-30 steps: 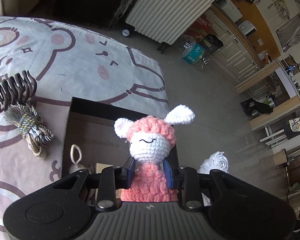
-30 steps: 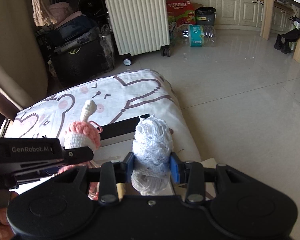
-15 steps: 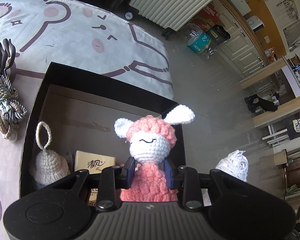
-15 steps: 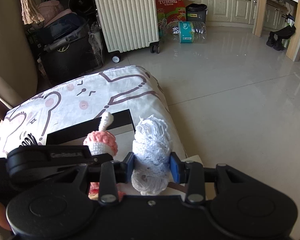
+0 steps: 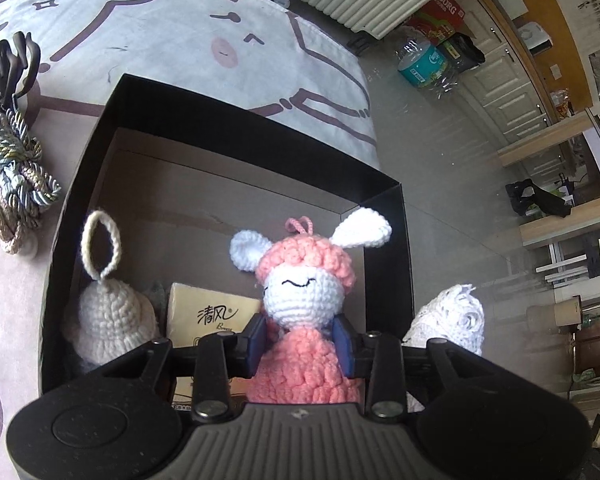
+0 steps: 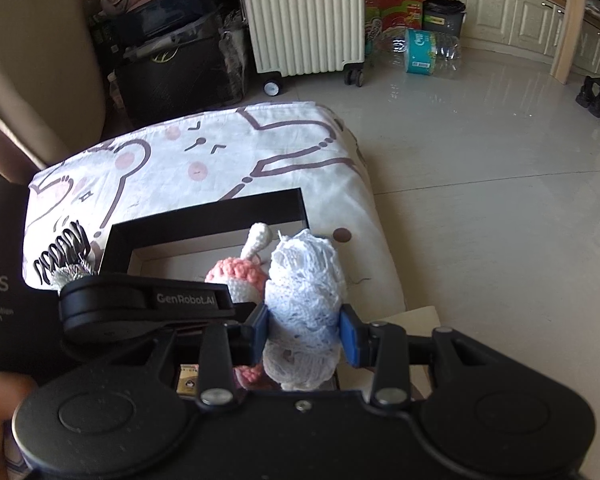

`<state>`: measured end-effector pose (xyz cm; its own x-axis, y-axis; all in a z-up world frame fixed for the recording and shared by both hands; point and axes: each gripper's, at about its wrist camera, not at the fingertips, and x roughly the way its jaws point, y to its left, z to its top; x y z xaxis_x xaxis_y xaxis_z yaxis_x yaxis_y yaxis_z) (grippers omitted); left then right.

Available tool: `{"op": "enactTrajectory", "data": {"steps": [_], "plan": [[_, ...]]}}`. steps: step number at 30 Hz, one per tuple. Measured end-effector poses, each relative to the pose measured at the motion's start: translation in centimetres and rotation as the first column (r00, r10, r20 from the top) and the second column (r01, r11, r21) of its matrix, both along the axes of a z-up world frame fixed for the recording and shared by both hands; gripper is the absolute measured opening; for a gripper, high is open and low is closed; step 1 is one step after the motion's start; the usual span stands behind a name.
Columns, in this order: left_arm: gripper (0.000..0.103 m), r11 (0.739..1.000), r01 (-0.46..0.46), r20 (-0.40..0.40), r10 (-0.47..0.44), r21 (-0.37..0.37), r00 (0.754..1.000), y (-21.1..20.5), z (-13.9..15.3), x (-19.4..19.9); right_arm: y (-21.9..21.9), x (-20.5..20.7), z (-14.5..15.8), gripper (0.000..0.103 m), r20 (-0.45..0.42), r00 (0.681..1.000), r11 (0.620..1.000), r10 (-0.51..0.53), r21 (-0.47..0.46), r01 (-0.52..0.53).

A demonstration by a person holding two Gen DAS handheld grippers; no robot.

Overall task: Organize objects
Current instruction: 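Lower the bunny into the box and open the left gripper while the right gripper lowers the white ball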

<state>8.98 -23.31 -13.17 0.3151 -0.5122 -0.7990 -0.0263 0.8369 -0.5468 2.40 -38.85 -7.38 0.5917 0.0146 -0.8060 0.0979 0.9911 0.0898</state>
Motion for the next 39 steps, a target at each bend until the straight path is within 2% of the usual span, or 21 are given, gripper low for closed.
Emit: {"op": "enactTrajectory", "data": {"steps": [4,5,8,11,14,16,19,24,28,35,36,39], "plan": [[0.057,1.0,-0.029,-0.017,0.029,0.005,0.999,0.8,1.0,0.1,0.2,0.2,-0.6,0.038,-0.017,1.0,1.0,0.025,0.005,-0.025],[0.059,0.999,-0.031,-0.006,0.032,0.015,0.999,0.9,1.2,0.0,0.2,0.3,-0.7,0.038,-0.021,0.999,0.999,0.032,0.008,-0.032],[0.06,0.999,-0.036,0.015,0.036,0.034,0.999,1.3,1.9,0.1,0.7,0.4,-1.1,0.04,-0.038,0.998,0.998,0.058,0.005,-0.058],[0.061,0.999,-0.033,0.026,0.032,0.038,0.999,1.6,2.4,0.2,1.1,0.4,-1.3,0.045,-0.041,0.998,0.998,0.057,-0.018,-0.058],[0.061,0.998,-0.007,0.051,0.003,0.069,0.999,1.4,2.9,0.1,1.2,0.3,-1.0,0.053,-0.036,0.998,0.999,0.048,-0.024,-0.049],[0.061,0.995,0.015,0.069,-0.022,0.096,0.997,1.2,3.2,0.0,1.1,0.3,-0.6,0.053,-0.026,0.999,0.999,0.037,-0.025,-0.038],[0.061,0.993,0.031,0.086,-0.041,0.118,0.995,1.2,3.6,0.0,0.9,0.1,0.2,0.048,-0.008,1.0,1.0,0.012,-0.026,-0.012],[0.061,0.993,0.031,0.093,-0.042,0.116,0.995,1.5,4.0,-0.1,-0.2,-0.3,1.6,0.016,0.026,0.999,0.999,-0.042,0.01,0.042],[0.061,0.99,0.046,0.098,-0.06,0.133,0.993,1.6,4.2,-0.2,0.3,0.1,0.8,0.013,-0.01,1.0,1.0,-0.019,0.015,0.019],[0.061,0.985,0.064,0.106,-0.081,0.16,0.991,1.8,4.5,-0.1,2.1,1.8,-2.1,0.01,-0.114,0.993,0.994,0.026,-0.103,-0.038],[0.061,0.985,0.064,0.105,-0.082,0.161,0.991,1.9,4.5,0.0,2.4,1.9,-2.4,0.007,-0.125,0.992,0.991,0.036,-0.125,-0.051],[0.061,0.982,0.07,0.103,-0.089,0.176,0.991,2.0,4.5,0.1,2.5,2.2,-2.8,0.007,-0.137,0.99,0.988,0.032,-0.145,-0.052]]}}
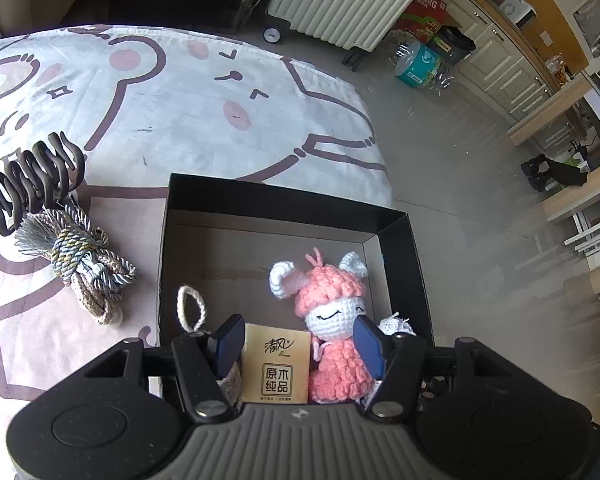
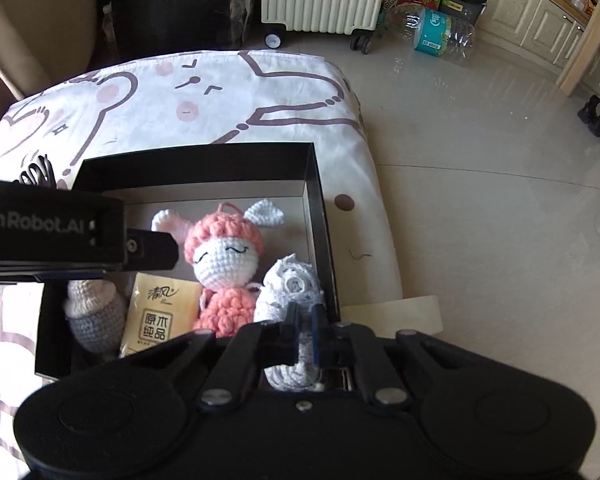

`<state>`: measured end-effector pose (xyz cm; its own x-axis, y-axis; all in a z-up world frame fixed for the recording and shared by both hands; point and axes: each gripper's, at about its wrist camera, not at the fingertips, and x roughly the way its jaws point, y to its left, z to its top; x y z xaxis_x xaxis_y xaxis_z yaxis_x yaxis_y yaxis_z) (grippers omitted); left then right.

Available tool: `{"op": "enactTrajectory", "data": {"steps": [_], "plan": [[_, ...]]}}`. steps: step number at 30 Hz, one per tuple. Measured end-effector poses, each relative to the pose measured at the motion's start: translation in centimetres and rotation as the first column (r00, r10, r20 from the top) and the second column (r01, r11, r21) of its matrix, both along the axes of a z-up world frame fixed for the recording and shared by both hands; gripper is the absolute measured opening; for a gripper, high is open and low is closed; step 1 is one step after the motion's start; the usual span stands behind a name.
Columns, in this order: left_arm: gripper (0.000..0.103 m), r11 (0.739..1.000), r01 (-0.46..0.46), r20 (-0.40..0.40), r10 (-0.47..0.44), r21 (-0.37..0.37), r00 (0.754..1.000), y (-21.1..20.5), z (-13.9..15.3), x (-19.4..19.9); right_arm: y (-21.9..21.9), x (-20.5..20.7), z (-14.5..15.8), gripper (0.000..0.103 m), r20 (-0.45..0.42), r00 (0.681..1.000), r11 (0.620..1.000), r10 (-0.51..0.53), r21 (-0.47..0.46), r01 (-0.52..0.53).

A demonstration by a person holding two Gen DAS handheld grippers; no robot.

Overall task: Organize objects
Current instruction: 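Lower the bunny into the box and open the left gripper while the right gripper lowers the white ball, then lower the white ball into the box beside the bunny and open the right gripper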

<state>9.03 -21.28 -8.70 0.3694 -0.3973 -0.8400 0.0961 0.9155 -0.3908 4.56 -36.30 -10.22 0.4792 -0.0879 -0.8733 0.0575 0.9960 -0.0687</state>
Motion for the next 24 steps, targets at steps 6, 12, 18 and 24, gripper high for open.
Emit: {"op": "enactTrajectory", "data": {"steps": [6,12,18,24], "plan": [[0.061,1.0,0.008,0.011,-0.008,0.002,1.0,0.4,0.5,-0.1,-0.8,-0.5,0.9,0.007,0.019,0.998,0.998,-0.052,0.045,0.051],[0.061,0.999,0.038,0.051,-0.038,0.013,0.998,0.5,1.8,-0.8,-1.5,-1.3,2.5,0.008,0.067,0.993,0.991,-0.099,0.099,0.092],[0.061,0.996,0.075,0.096,-0.08,0.045,0.992,0.8,3.2,-1.6,-1.1,-1.8,3.8,0.008,0.097,0.99,0.99,-0.1,0.111,0.089],[0.061,0.99,0.098,0.115,-0.109,0.097,0.987,1.2,4.1,-2.3,-0.6,-2.4,4.8,0.009,0.104,0.989,0.988,-0.106,0.123,0.093]]}}
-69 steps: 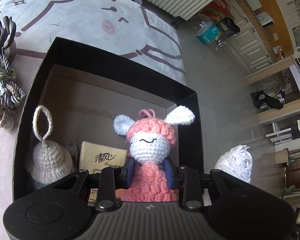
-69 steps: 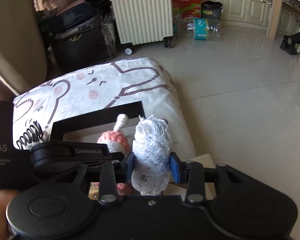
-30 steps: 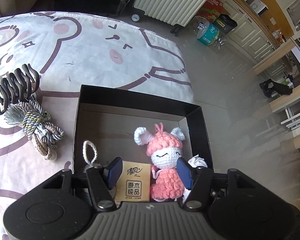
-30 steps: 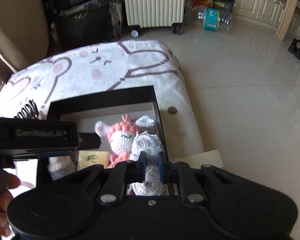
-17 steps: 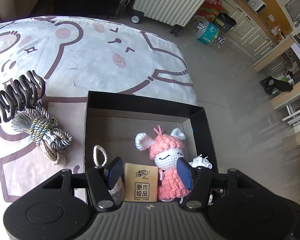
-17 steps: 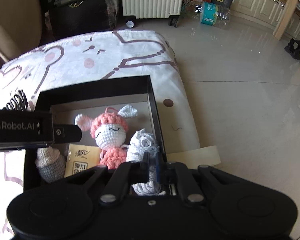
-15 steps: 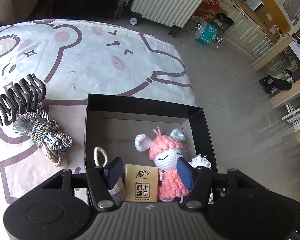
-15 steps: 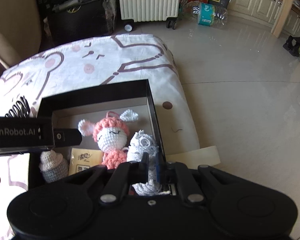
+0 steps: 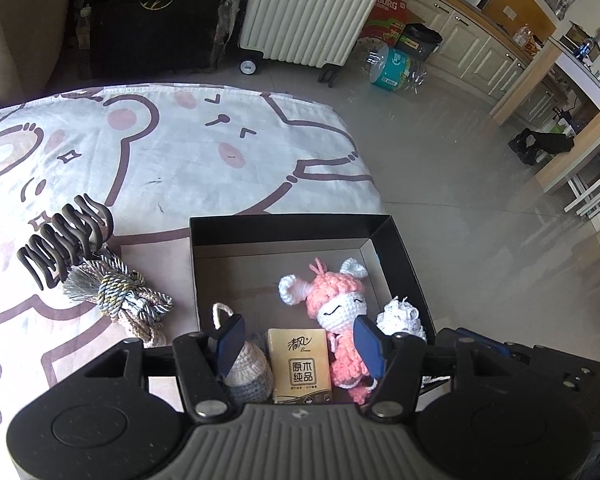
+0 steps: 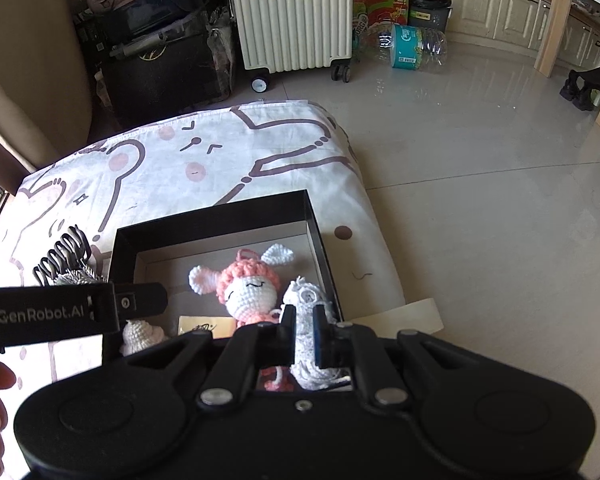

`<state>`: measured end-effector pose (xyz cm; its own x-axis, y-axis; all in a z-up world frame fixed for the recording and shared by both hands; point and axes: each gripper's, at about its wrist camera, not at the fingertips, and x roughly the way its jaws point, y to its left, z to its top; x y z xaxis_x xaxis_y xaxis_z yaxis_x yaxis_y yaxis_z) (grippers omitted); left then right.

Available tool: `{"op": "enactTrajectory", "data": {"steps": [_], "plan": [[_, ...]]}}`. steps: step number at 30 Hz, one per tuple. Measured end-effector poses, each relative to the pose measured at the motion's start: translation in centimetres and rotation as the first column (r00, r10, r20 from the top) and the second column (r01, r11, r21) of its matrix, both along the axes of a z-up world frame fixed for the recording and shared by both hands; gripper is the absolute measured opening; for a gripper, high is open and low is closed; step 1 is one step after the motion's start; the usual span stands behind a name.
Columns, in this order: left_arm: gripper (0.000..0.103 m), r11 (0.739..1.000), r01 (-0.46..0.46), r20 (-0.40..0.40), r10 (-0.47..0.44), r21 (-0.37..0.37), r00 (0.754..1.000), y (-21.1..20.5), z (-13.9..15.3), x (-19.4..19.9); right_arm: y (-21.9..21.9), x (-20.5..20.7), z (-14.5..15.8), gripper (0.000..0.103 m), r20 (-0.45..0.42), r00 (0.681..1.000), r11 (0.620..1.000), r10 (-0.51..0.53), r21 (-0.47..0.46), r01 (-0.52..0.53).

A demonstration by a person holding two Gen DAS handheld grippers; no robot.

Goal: Organize objects

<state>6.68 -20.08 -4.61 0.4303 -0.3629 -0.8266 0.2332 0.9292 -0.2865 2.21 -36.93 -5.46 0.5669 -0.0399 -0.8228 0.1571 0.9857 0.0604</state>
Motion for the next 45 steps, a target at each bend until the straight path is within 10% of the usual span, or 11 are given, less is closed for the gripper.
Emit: {"op": "enactTrajectory", "data": {"steps": [13,32,45], "plan": [[0.061,0.995,0.027,0.076,-0.035,0.094,0.996,1.6,2.2,-1.7,0.7,-1.7,2.2,0.027,0.051,0.998,1.0,-0.028,0.002,0.028],[0.098,0.983,-0.007,0.123,-0.016,0.182,0.992,4.1,3.9,-3.2,1.6,-3.5,3.8,0.071,0.08,0.996,0.998,-0.045,-0.035,0.048],[0.103,0.976,-0.022,0.128,-0.006,0.216,0.992,5.0,3.5,-3.1,2.0,-3.6,3.9,0.095,0.083,0.996,0.996,-0.044,-0.072,0.05]]}}
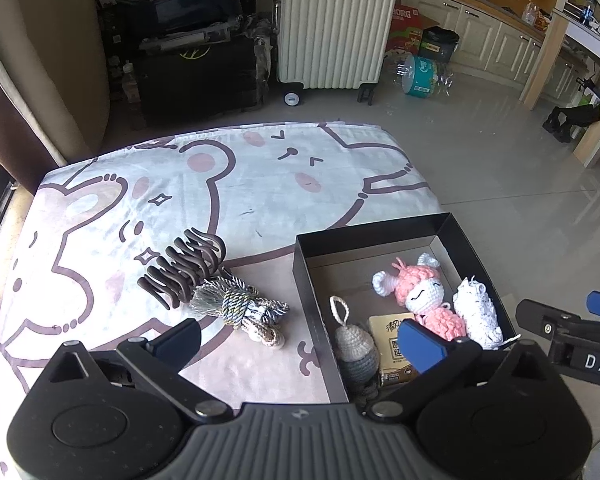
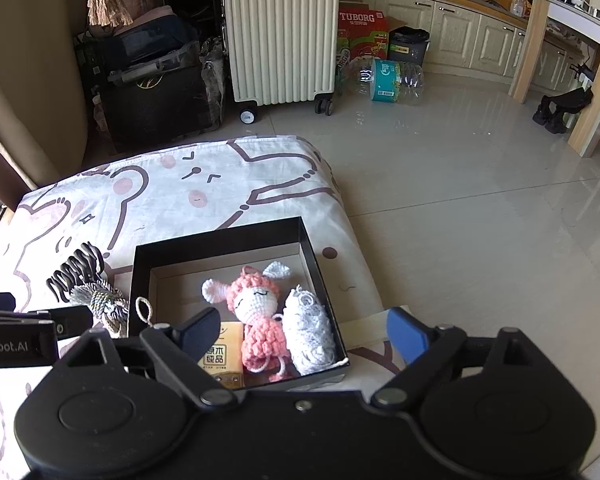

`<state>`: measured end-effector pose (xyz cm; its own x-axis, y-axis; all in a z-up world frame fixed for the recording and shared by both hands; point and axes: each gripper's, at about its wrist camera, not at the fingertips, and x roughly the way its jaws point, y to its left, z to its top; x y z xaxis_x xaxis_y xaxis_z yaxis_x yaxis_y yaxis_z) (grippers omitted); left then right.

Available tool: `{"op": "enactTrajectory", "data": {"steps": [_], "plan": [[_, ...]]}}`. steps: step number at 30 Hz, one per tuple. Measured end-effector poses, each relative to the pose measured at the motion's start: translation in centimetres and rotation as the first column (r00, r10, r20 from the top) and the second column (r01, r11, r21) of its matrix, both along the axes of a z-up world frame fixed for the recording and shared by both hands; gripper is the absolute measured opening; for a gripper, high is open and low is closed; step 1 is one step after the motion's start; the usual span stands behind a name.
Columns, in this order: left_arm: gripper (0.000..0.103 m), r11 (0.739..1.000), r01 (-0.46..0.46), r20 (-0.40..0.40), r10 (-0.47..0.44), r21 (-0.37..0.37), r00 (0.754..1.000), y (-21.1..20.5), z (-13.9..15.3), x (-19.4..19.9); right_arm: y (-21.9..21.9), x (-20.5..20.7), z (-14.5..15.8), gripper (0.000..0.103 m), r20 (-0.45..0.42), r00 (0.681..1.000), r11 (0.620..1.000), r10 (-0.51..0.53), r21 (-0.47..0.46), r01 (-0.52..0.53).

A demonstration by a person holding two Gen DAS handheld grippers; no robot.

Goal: Organize objects

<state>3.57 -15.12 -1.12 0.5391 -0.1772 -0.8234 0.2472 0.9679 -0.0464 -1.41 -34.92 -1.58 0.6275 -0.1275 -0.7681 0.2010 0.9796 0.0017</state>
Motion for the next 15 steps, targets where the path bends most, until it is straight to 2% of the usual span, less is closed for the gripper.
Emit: {"op": "enactTrajectory", "data": {"steps": [6,15], "plan": [[0.103,1.0,-0.006,-0.005,0.006,0.016,1.0,0.11,-0.54,0.37,-0.24,0.07,-0.28,0.103,0.003,1.0,1.0,-0.009,-0.01,0.01],[0.103,1.0,0.003,-0.013,-0.003,0.01,1.0,0.04,-0.98,0.66,-0.57,0.18,-0.71,0.103,-0.013,1.0,1.0,-0.023,-0.02,0.023]]}}
